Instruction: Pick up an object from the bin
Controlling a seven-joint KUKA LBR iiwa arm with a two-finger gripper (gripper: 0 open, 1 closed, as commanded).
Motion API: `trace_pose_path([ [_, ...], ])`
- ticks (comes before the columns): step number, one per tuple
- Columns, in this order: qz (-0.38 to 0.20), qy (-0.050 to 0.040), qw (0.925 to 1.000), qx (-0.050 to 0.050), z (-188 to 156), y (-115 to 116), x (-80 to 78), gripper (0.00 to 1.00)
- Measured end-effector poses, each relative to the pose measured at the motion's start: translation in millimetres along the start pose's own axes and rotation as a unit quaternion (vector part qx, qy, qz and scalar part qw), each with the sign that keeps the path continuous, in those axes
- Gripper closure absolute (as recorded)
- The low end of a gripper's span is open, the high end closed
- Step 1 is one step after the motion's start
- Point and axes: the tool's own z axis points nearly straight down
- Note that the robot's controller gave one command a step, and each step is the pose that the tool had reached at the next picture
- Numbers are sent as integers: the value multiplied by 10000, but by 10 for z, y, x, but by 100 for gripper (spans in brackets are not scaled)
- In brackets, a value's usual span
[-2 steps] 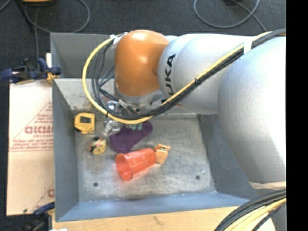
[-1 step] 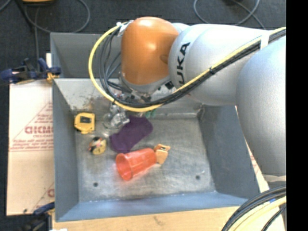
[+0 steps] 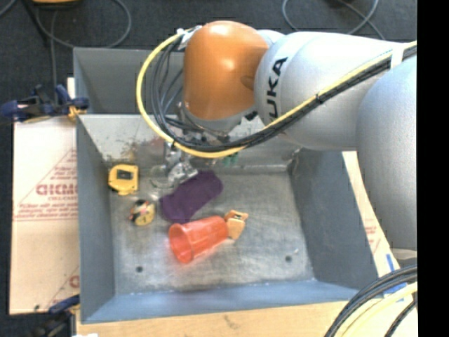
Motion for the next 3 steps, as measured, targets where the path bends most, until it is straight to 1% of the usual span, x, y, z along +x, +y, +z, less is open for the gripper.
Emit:
trace_pose_path([
  [1,-447,18,9990,-12,331,443,523,0],
  [2,-946,38,9955,-25,445,596,695,0],
  [3,-588,-7,9983,-21,791,182,783,0],
])
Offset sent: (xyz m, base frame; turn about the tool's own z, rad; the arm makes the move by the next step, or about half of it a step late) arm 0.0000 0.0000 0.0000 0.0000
